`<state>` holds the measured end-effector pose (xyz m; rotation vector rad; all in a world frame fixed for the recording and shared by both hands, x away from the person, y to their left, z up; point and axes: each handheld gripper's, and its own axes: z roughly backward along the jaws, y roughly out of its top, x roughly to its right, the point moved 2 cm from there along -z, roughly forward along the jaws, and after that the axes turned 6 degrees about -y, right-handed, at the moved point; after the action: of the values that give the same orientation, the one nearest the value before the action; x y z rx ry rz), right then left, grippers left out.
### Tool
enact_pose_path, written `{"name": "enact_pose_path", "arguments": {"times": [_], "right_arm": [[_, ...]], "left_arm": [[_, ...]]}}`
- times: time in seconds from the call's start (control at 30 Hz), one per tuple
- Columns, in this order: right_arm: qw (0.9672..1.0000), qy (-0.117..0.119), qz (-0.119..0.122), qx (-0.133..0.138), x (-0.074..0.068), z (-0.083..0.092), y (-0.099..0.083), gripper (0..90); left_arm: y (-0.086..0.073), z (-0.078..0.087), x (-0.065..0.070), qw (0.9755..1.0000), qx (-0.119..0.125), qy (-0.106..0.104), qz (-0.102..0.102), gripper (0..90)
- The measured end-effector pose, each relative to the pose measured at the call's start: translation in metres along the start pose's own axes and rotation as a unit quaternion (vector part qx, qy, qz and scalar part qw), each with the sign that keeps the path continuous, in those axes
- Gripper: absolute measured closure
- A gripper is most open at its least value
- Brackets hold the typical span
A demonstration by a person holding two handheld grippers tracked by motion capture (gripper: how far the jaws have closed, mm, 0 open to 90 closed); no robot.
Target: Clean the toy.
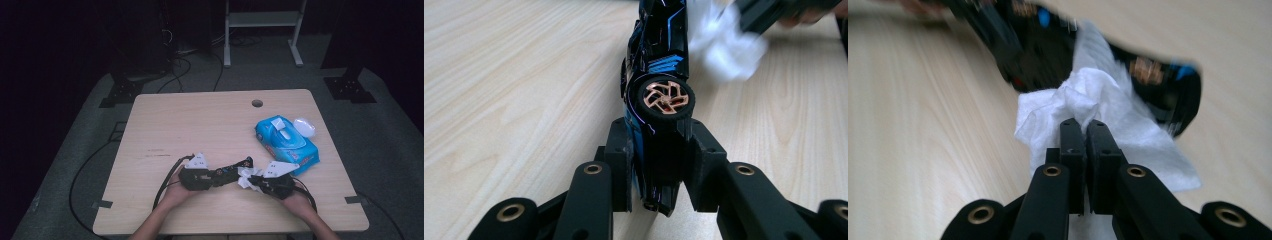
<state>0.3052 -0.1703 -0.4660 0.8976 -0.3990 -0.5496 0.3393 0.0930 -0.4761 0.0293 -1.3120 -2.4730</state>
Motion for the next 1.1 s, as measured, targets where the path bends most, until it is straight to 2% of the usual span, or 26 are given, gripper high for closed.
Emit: {"name": "enact_pose_path", "arguments": {"times": [0.03, 0.1, 0.13, 0.27, 0.33, 0.43, 0.47, 0.57, 0.63, 0.7, 0.8, 0.87, 0.9, 0.97, 1.03, 1.1], "right_arm": [[0.9999, 0.000, 0.001, 0.011, -0.002, 0.004, 0.006, 86.4], [0.9997, -0.005, 0.007, 0.024, -0.005, 0.006, 0.017, 86.2], [0.9995, -0.007, 0.011, 0.027, -0.007, 0.006, 0.022, 86.1], [0.9990, 0.001, 0.009, 0.044, -0.015, -0.004, 0.044, 86.2], [0.9990, 0.013, 0.002, 0.042, -0.020, -0.013, 0.053, 86.1], [0.9993, 0.022, 0.004, 0.029, -0.029, -0.036, 0.062, 85.7], [0.9995, 0.018, 0.006, 0.025, -0.030, -0.040, 0.063, 85.7], [0.9991, 0.024, -0.020, 0.029, -0.025, -0.043, 0.061, 85.8], [0.9993, 0.011, -0.024, 0.026, -0.022, -0.040, 0.060, 86.0], [0.9989, 0.009, -0.037, 0.027, -0.023, -0.041, 0.060, 86.2], [0.9983, 0.027, -0.037, 0.036, -0.035, -0.045, 0.063, 86.1], [0.9986, 0.032, -0.025, 0.034, -0.037, -0.046, 0.065, 86.1], [0.9985, 0.036, -0.028, 0.031, -0.035, -0.045, 0.065, 86.0], [0.9988, 0.026, -0.033, 0.025, -0.029, -0.042, 0.062, 86.1], [0.9982, 0.014, -0.053, 0.023, -0.020, -0.039, 0.059, 86.3], [0.9976, 0.017, -0.063, 0.025, -0.020, -0.039, 0.057, 86.2]], "left_arm": [[0.000, 0.000, 0.001, 1.0000, -0.001, 0.003, -0.007, 68.3], [0.001, 0.000, 0.005, 0.9992, -0.011, 0.012, -0.036, 68.5], [0.001, 0.000, 0.006, 0.9989, -0.017, 0.014, -0.041, 68.5], [0.001, 0.000, 0.009, 0.9988, -0.017, 0.017, -0.044, 68.5], [0.001, 0.001, 0.008, 0.9987, -0.017, 0.018, -0.045, 68.5], [0.000, 0.000, 0.009, 0.9986, -0.013, 0.021, -0.046, 68.6], [0.000, 0.001, 0.010, 0.9986, -0.015, 0.023, -0.045, 68.5], [-0.001, 0.002, 0.010, 0.9986, -0.014, 0.023, -0.045, 68.8], [0.000, 0.002, 0.011, 0.9984, -0.018, 0.024, -0.049, 68.8], [0.000, 0.002, 0.010, 0.9985, -0.017, 0.023, -0.046, 68.7], [-0.001, 0.002, 0.010, 0.9987, -0.013, 0.025, -0.041, 68.7], [-0.002, 0.003, 0.010, 0.9989, -0.011, 0.026, -0.038, 68.7], [-0.002, 0.003, 0.010, 0.9988, -0.011, 0.026, -0.040, 68.7], [-0.001, 0.002, 0.011, 0.9987, -0.010, 0.028, -0.041, 68.7], [-0.001, 0.001, 0.011, 0.9990, -0.007, 0.027, -0.036, 68.7], [-0.001, 0.001, 0.011, 0.9989, -0.008, 0.027, -0.037, 68.6]]}}
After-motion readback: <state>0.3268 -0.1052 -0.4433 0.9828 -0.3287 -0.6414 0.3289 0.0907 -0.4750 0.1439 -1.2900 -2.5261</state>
